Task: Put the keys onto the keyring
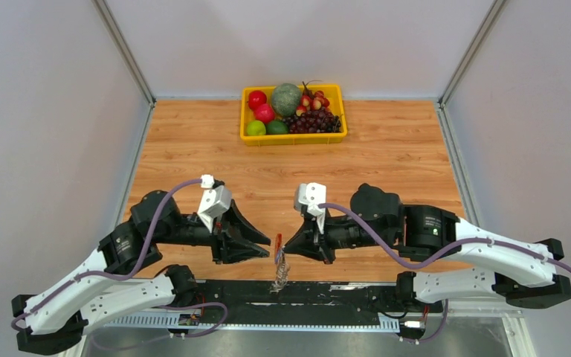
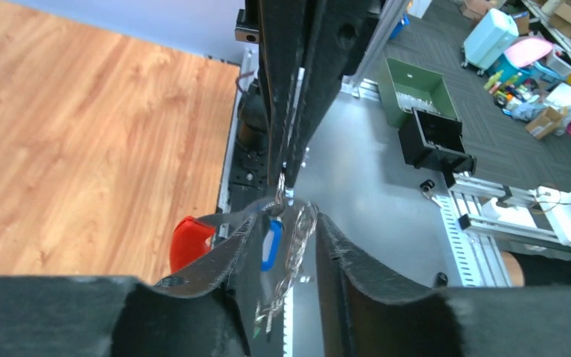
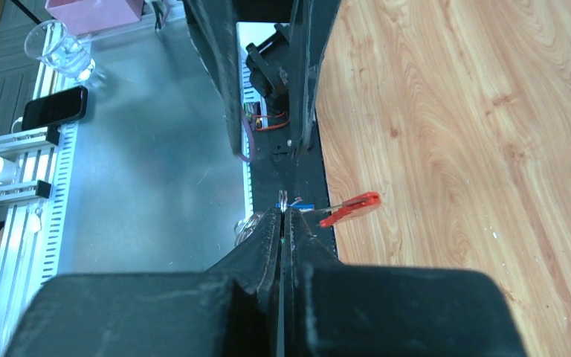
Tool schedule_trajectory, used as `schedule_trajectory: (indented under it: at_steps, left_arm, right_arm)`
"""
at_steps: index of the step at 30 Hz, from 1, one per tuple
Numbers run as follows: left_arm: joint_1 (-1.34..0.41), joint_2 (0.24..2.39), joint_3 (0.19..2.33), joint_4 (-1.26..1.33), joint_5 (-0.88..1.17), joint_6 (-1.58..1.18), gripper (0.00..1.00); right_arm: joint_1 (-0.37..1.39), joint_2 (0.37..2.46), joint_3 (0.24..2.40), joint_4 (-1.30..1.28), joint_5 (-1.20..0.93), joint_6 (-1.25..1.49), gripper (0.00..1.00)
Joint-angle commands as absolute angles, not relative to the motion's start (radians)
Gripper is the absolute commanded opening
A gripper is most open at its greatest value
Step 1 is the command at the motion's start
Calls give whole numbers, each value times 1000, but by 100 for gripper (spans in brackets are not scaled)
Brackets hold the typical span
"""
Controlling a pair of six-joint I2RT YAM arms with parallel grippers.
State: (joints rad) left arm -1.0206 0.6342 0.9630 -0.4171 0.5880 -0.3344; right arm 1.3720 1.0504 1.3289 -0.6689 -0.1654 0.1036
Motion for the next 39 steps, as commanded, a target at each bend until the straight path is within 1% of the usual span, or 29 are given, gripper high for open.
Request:
schedule_trajectory:
  at_steps: [1, 3, 5, 10, 19, 26, 34, 39]
  left_arm:
    - [-1023, 565, 934, -294, 547, -338, 45]
    - [-1022, 541, 911, -255, 528, -340, 49]
    - [-1022, 527, 893, -223, 523, -341, 51]
    - [-1022, 540, 875, -165, 510, -351, 53]
    - [-1021, 586, 862, -36, 509, -366, 54]
    - [-1022, 612, 845, 56, 515, -387, 54]
    - [-1021, 639, 844, 100, 518, -402, 54]
    - [-1021, 647, 840, 121, 515, -406, 54]
  right_arm:
    - [1371, 961, 1301, -519, -116, 105, 0]
    - [1372, 940, 1287, -485, -91, 106, 0]
    - [1371, 923, 1274, -451, -68, 104, 0]
    - [1371, 865, 1200, -323, -46, 65, 0]
    - [1373, 777, 1035, -40, -64, -55, 0]
    - [1373, 751, 902, 269, -63, -103, 0]
    - [1373, 765, 835, 468, -73, -121, 0]
    - [1373, 781, 825, 516, -78, -130, 0]
